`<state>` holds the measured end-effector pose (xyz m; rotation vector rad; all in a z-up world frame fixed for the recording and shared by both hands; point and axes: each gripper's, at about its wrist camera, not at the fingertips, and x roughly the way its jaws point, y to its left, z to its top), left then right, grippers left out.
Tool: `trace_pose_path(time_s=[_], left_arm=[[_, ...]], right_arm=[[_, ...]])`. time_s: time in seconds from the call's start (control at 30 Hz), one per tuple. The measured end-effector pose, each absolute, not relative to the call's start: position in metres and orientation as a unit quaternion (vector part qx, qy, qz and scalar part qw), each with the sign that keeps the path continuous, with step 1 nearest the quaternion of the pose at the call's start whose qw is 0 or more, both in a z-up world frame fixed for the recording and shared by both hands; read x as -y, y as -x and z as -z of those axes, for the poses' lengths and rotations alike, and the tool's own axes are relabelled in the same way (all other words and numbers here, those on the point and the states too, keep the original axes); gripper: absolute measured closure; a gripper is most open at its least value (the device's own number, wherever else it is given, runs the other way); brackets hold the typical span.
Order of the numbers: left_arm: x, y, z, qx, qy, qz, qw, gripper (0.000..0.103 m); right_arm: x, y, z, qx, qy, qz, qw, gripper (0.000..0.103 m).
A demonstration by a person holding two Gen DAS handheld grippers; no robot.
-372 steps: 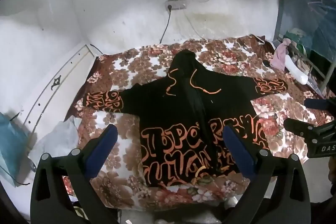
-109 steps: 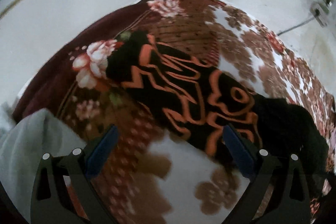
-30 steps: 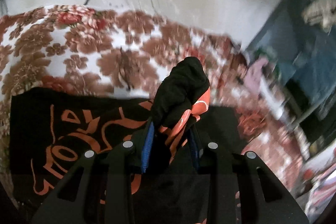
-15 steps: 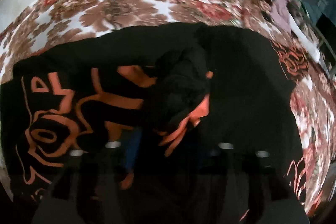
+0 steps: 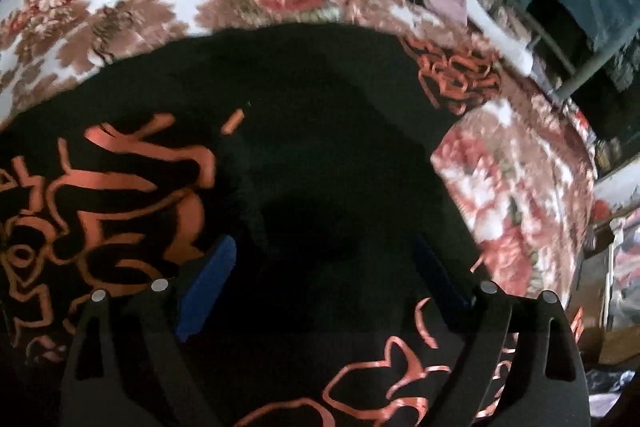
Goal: Fold large clothes
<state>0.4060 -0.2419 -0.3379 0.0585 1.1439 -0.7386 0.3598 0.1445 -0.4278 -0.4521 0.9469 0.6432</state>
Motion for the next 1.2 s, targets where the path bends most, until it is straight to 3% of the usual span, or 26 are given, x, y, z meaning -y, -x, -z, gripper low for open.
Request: trace_pose_path(time_s=[0.27,0.47,0.63,0.9,1.07,1.2], left_arm=[[0.183,-0.428,0.274,-0.496,-0.002,0.275,0.823,0.013],[0.107,-0.452,0.216,-0.482,-0.067,0.197,0.851,0.012],[0.022,-0.465,0.184,-0.456,-0.082,0.133,0.876,0.005],[-0.089,-0.471,0.319,-0.534,-0.019,0.058,0.843,0.006],[-0.092,-0.463,0.388,-0.573,0.002,0.061,0.817,0.006],[-0.081,-0.460,0.418,-0.590,-0.053,0.058,0.804,0.005]], right_arm=[[-0.119,-0.325,0.389,-0.424,0.232,-0.323,0.814,0.005],[-0.023,-0.311,0.381,-0.421,0.320,-0.283,0.800,0.005],[0.094,-0.349,0.355,-0.457,0.276,-0.232,0.813,0.005],[0.250,-0.443,0.354,-0.482,0.151,-0.080,0.859,0.005],[0.290,-0.465,0.396,-0.535,0.148,-0.017,0.832,0.005],[0.288,-0.455,0.406,-0.518,0.183,-0.033,0.835,0.005]])
